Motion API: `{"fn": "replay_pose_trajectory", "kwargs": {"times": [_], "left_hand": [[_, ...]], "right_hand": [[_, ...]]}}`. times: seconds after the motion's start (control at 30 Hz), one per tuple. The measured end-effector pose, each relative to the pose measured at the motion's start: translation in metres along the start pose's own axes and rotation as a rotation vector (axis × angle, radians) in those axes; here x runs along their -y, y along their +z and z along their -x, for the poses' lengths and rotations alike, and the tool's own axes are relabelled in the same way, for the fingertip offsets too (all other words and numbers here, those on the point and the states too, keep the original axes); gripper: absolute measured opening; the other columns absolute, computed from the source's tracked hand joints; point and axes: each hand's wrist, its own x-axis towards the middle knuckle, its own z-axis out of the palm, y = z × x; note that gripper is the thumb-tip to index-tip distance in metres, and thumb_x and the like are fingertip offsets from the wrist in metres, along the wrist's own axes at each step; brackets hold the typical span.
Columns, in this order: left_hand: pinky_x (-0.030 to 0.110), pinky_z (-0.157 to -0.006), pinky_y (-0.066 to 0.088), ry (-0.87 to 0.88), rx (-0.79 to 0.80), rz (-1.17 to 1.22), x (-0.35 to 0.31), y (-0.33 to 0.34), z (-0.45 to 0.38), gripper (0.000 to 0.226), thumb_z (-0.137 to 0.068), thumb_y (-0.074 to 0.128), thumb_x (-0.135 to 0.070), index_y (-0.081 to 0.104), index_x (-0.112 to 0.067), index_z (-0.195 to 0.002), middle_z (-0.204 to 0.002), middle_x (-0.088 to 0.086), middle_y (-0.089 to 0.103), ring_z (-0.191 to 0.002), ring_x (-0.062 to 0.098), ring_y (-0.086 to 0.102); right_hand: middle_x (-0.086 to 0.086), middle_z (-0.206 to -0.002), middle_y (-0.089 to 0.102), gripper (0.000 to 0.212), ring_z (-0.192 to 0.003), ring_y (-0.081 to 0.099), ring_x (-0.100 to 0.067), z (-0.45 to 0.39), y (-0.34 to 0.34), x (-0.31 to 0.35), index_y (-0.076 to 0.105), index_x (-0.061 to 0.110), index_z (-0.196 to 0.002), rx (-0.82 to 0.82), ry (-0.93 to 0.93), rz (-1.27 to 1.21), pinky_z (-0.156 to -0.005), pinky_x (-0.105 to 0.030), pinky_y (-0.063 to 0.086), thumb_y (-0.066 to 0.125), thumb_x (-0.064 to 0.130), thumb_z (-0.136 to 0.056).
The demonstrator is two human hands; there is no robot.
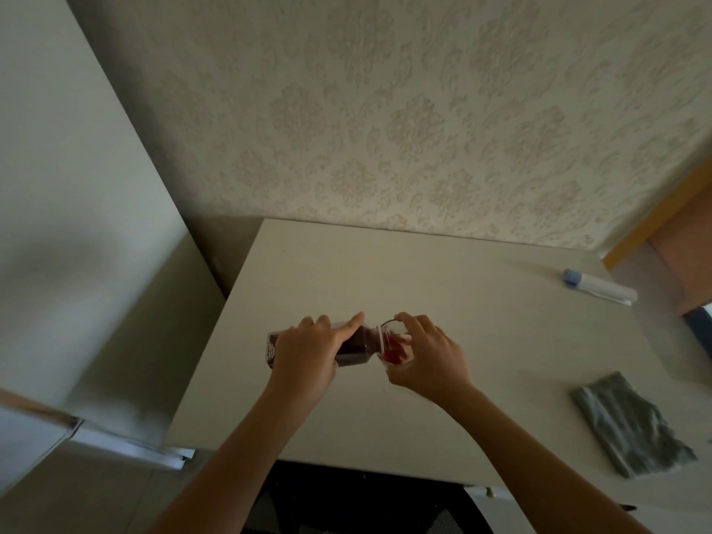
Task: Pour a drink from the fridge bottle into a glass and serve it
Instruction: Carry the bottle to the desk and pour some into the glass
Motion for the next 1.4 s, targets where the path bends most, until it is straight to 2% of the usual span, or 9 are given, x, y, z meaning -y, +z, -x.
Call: {"fn": "replay_pose_trajectory", "kwargs": {"times": [0.4,0.53,0.6,0.7,0.77,0.93,1.07,1.2,1.4], "left_hand": [[0.028,-0.070,0.053,-0.026,0.021,0.123,0.006,0.011,0.009,0.083,-0.082,0.068,-0.028,0.015,-0.046,-0.144,-0.101,-0.006,0.064,-0.087,0.013,0.059],[0.015,-0.060,0.041,-0.028,-0.006,0.254,0.012,0.017,0.017,0.088,-0.072,0.077,-0.032,0.025,-0.044,-0.142,-0.095,-0.011,0.067,-0.081,0.008,0.062],[0.015,-0.060,0.042,-0.040,-0.016,0.315,0.014,0.021,0.020,0.089,-0.070,0.079,-0.033,0.028,-0.044,-0.142,-0.097,-0.012,0.068,-0.082,0.007,0.064],[0.022,-0.073,0.053,-0.100,-0.055,0.458,0.013,0.032,0.026,0.088,-0.069,0.081,-0.031,0.033,-0.039,-0.142,-0.109,-0.009,0.070,-0.092,0.011,0.067],[0.028,-0.084,0.054,-0.194,-0.080,0.613,0.011,0.040,0.030,0.084,-0.068,0.081,-0.029,0.038,-0.034,-0.140,-0.118,-0.003,0.067,-0.101,0.016,0.066],[0.032,-0.090,0.054,-0.378,-0.081,0.972,0.011,0.066,0.038,0.076,-0.071,0.079,-0.022,0.040,-0.023,-0.136,-0.126,0.004,0.060,-0.112,0.020,0.059],[0.016,-0.083,0.051,-0.411,-0.103,1.064,0.011,0.082,0.043,0.071,-0.069,0.080,-0.017,0.042,-0.035,-0.127,-0.118,-0.018,0.055,-0.110,0.006,0.056],[0.019,-0.083,0.053,-0.455,-0.078,1.087,0.013,0.090,0.047,0.076,-0.067,0.081,-0.017,0.039,-0.056,-0.116,-0.111,-0.036,0.052,-0.103,-0.014,0.055],[0.024,-0.084,0.054,-0.498,-0.061,1.118,0.011,0.102,0.046,0.077,-0.066,0.082,-0.013,0.042,-0.056,-0.115,-0.111,-0.039,0.054,-0.107,-0.011,0.055]], "right_hand": [[0.010,-0.121,0.054,0.079,-0.099,0.056,-0.012,0.005,0.009,-0.002,0.032,0.041,-0.125,0.016,0.054,-0.106,-0.076,-0.025,0.045,0.070,0.059,-0.058],[0.011,-0.119,0.055,0.078,-0.097,0.057,-0.011,0.007,0.010,-0.003,0.033,0.042,-0.124,0.012,0.064,-0.163,-0.075,-0.023,0.044,0.070,0.063,-0.058],[0.012,-0.119,0.055,0.078,-0.097,0.057,-0.010,0.008,0.010,-0.004,0.032,0.042,-0.124,0.006,0.060,-0.166,-0.075,-0.024,0.045,0.070,0.063,-0.058],[0.014,-0.117,0.055,0.078,-0.094,0.057,-0.008,0.007,0.012,-0.004,0.034,0.042,-0.124,-0.007,0.070,-0.182,-0.074,-0.026,0.049,0.068,0.066,-0.057],[0.014,-0.114,0.055,0.078,-0.090,0.057,-0.007,0.004,0.014,-0.004,0.035,0.042,-0.122,-0.015,0.085,-0.207,-0.071,-0.025,0.048,0.068,0.068,-0.057],[0.012,-0.111,0.055,0.075,-0.087,0.054,-0.006,-0.001,0.033,-0.012,0.034,0.042,-0.118,0.027,0.151,-0.259,-0.068,-0.023,0.045,0.069,0.067,-0.056],[0.008,-0.116,0.054,0.076,-0.090,0.057,-0.013,-0.002,0.055,-0.021,0.034,0.039,-0.118,0.105,0.211,-0.246,-0.068,-0.027,0.048,0.074,0.060,-0.056],[0.008,-0.117,0.053,0.077,-0.093,0.057,-0.016,0.000,0.074,-0.027,0.032,0.040,-0.118,0.155,0.264,-0.219,-0.077,-0.041,0.053,0.074,0.059,-0.057],[0.007,-0.119,0.053,0.078,-0.096,0.058,-0.017,0.003,0.088,-0.034,0.032,0.038,-0.119,0.200,0.283,-0.223,-0.086,-0.047,0.048,0.079,0.050,-0.057]]}}
